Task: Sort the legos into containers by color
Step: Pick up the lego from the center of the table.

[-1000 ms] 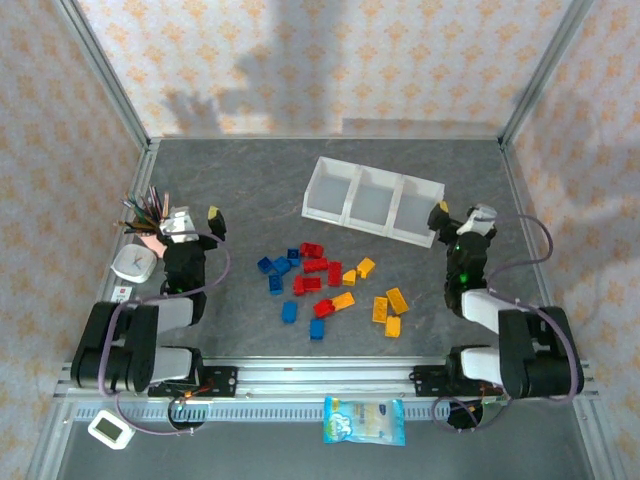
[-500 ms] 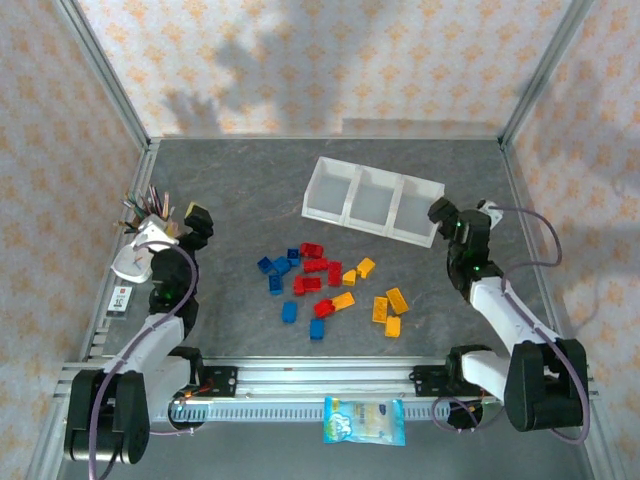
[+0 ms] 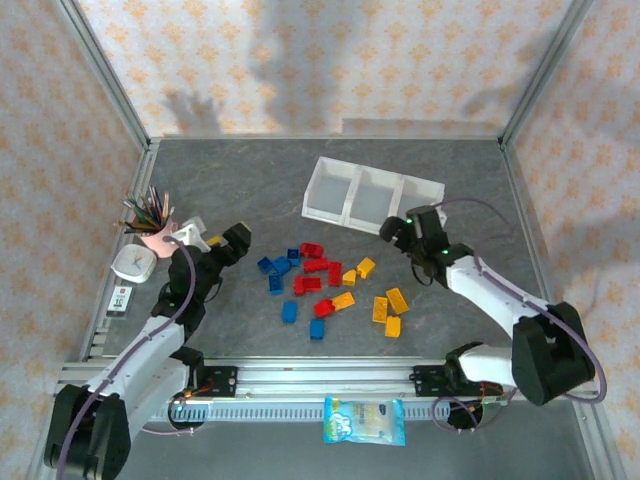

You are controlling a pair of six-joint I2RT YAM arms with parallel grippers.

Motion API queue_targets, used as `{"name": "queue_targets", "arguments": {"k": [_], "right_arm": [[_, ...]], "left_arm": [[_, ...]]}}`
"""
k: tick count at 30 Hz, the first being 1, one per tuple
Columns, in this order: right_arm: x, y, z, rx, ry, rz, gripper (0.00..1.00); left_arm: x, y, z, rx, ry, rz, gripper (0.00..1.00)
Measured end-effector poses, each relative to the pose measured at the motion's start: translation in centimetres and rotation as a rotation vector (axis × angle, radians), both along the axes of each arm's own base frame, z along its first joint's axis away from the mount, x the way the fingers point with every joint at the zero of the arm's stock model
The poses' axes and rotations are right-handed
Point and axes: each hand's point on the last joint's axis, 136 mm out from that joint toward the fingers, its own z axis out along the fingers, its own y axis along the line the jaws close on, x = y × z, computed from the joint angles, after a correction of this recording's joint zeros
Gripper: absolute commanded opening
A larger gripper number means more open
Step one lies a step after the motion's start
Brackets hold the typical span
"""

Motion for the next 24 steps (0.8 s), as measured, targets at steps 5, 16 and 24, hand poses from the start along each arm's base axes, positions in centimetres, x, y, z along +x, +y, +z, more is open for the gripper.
{"name": "queue_targets", "arguments": {"k": [5, 16, 24], "right_arm": [[-1.4, 3.1, -1.6, 0.003, 0.088, 0.041, 0.94], [-2.9, 7.6, -4.5, -0.013, 0.204, 0.025, 0.83], [-2.9, 7.9, -6.0, -0.039, 0.229, -0.019, 0.70]], "left_arm": [[-0.4, -4.1, -0.2, 0.007, 0.053, -0.145, 0.99], [-1.9, -10.7, -1.8, 0.047, 0.145, -0.346, 0.99], [-1.8, -12.0, -2.4, 0.068, 0.182, -0.375, 0.99]]}}
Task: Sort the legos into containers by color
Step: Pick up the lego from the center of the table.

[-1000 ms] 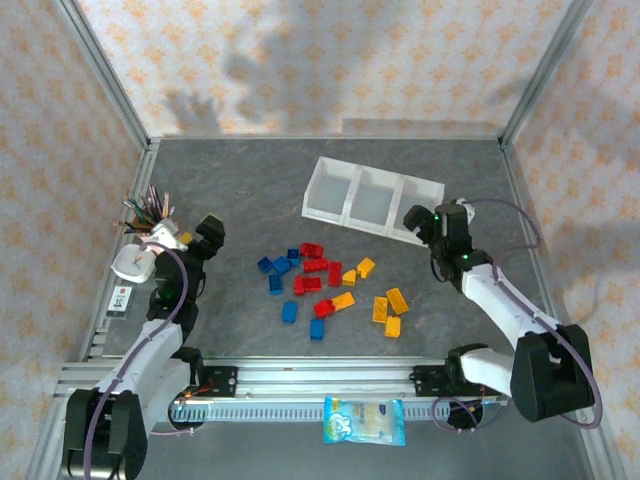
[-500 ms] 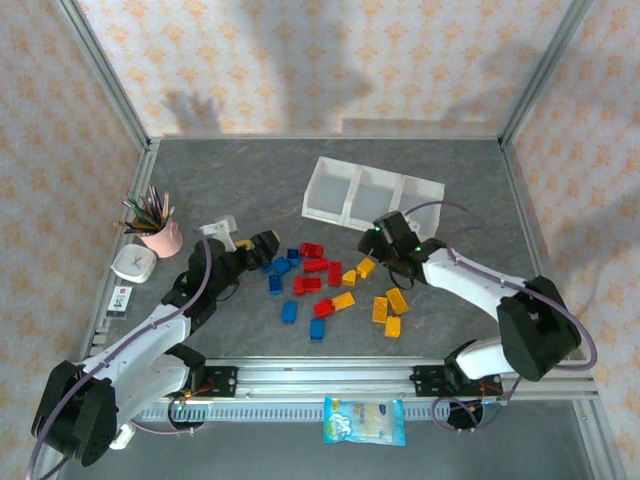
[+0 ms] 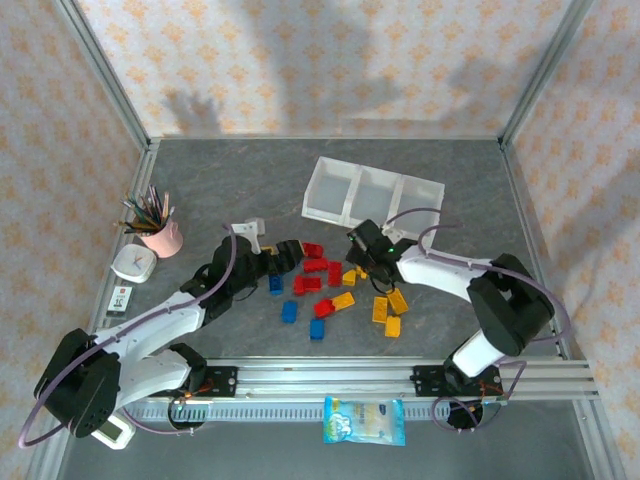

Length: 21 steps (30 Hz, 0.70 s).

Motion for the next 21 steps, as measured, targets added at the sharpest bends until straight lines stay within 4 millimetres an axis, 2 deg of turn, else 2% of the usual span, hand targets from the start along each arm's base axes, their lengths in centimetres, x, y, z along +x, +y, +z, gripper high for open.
{"name": "queue_targets", "arguments": {"k": [6, 13, 16, 21], "right_arm": [[0.1, 0.2, -1.1, -0.021, 0.020, 0.002, 0.62], [0.8, 0.9, -1.0, -0.029, 0.007, 0.020, 0.50], [0.8, 0.9, -1.2, -0.040, 0.008, 0.031, 0.41], [1.0, 1.1, -1.1, -0.053, 0.003, 0.056, 0.35]], "left_arm": [[-0.2, -0.4, -0.3, 0.013, 0.008, -0.018, 0.99], [-0.3, -0.4, -0.6, 0.030, 0.013, -0.023, 0.99], [-0.3, -0.4, -0.6, 0.031, 0.013, -0.024, 0.99], [-0.3, -0.4, -0.4, 0.032, 0.014, -0.024, 0.99]]}}
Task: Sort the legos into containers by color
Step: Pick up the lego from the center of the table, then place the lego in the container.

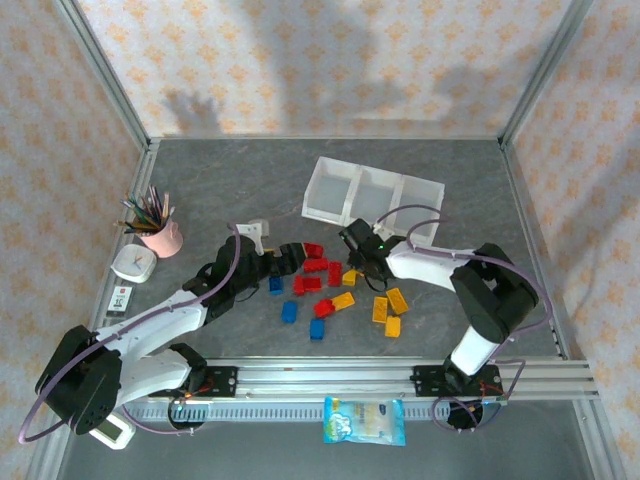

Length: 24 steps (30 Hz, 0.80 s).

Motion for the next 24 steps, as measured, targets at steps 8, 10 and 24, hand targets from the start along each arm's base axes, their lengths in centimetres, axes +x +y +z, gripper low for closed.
{"name": "queue_targets", "arguments": {"k": [8, 10, 24], "right_arm": [[0.4, 0.0, 0.8, -0.032, -0.015, 0.036, 0.30], [0.9, 0.2, 1.7, -0.040, -0.035, 0.047, 0.30], [12.1, 6.4, 12.1, -0.051, -0.324, 0.164, 0.30]], "left_arm": [[-0.1, 0.1, -0.1, 0.013, 0.008, -0.001, 0.99], [0.0, 0.2, 0.1, 0.017, 0.009, 0.003, 0.99], [3.3, 2.0, 5.6, 0.053, -0.089, 0.123, 0.99]]}}
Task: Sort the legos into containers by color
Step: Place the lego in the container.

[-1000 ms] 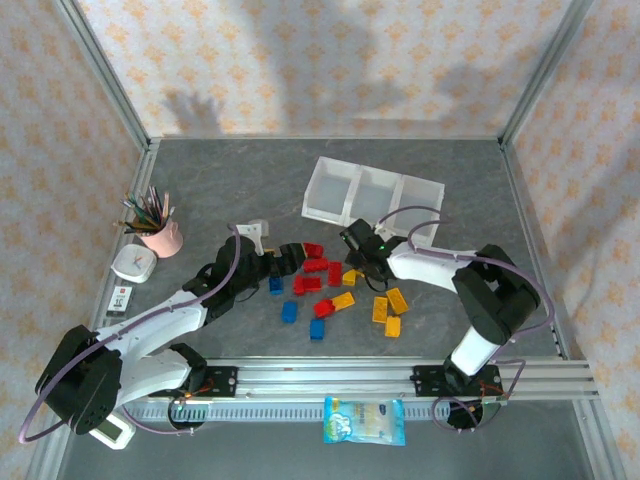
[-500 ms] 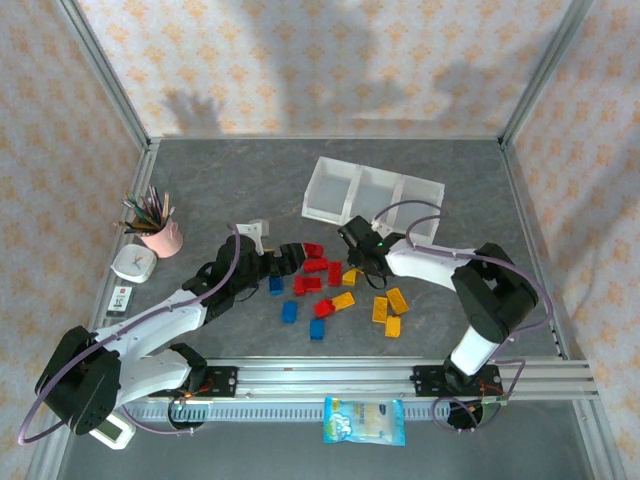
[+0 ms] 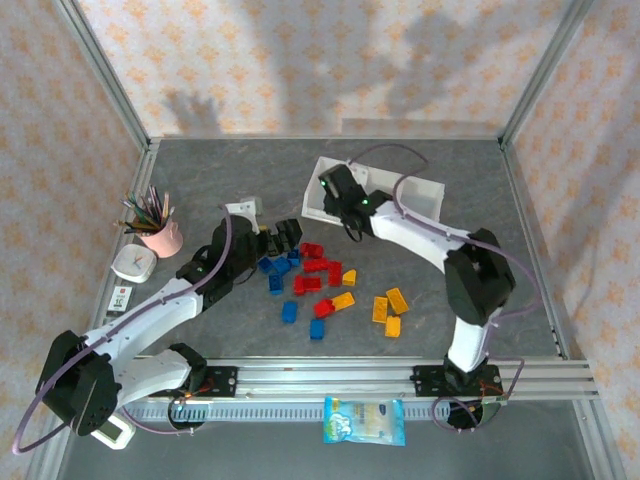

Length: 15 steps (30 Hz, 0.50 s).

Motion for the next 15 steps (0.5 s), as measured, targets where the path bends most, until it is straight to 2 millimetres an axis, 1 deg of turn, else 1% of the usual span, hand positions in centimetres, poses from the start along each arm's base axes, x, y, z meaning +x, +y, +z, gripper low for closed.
{"name": "queue_targets", "arguments": {"k": [3, 7, 9, 10, 12, 15], "right_arm": [[2.6, 0.7, -0.3, -0.025, -0.018, 0.012, 0.30], [6.2, 0.8, -2.1, -0.061, -0.017, 0.009, 0.30], [7.6, 0.6, -3.1, -0.080, -0.013, 0.007, 0.35], [8.2, 0.5, -3.6, -0.092, -0.010, 0.007, 0.37], [9.0, 0.3, -4.3, -0.111, -0.005, 0.011, 0.44], [9.2, 0.3, -4.6, -0.130, 0.000, 0.024, 0.51]], "left_arm": [[0.8, 1.2, -0.2, 0.007, 0.005, 0.036, 0.99], [1.6, 2.7, -0.9, 0.016, 0.024, 0.081, 0.99], [1.8, 2.9, -1.1, 0.018, 0.031, 0.089, 0.99], [1.9, 3.0, -1.3, 0.019, 0.034, 0.091, 0.99], [1.9, 3.0, -1.4, 0.020, 0.037, 0.091, 0.99], [1.9, 2.9, -1.3, 0.019, 0.035, 0.087, 0.99]]}}
